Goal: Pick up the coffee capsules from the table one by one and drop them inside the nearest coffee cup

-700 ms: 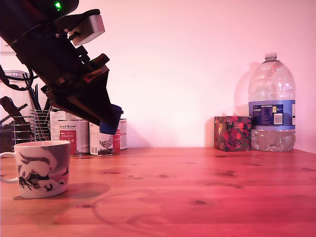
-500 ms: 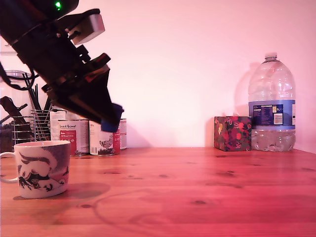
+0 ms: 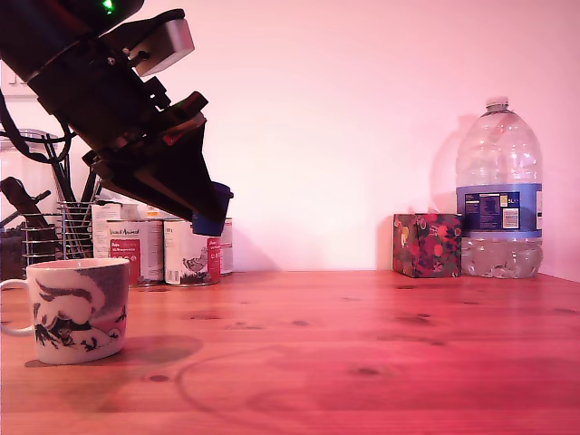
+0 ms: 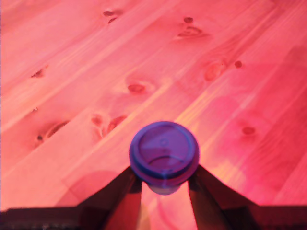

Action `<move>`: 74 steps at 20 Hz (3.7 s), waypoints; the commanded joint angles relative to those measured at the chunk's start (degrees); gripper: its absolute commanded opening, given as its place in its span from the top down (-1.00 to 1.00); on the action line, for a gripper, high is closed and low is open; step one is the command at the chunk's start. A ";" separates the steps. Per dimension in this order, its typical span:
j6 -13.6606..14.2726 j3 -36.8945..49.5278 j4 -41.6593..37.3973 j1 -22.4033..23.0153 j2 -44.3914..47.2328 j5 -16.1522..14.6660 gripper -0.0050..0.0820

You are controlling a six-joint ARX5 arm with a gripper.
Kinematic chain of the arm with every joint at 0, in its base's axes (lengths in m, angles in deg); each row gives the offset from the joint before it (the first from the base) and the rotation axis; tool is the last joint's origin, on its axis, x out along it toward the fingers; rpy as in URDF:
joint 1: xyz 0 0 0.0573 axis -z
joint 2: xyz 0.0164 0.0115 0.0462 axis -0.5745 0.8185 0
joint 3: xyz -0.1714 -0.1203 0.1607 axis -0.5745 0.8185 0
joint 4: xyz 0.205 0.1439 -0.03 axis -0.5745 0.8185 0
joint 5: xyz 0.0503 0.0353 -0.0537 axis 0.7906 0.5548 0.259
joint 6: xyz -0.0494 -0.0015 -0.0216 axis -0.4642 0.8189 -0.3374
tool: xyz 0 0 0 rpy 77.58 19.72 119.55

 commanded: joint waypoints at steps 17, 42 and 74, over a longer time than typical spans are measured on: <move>-5.97 14.25 6.56 -12.48 -24.35 6.91 0.42; -6.25 -7.08 19.91 -16.37 1.51 7.82 0.42; -9.27 20.83 -6.88 -18.84 -35.26 9.57 0.94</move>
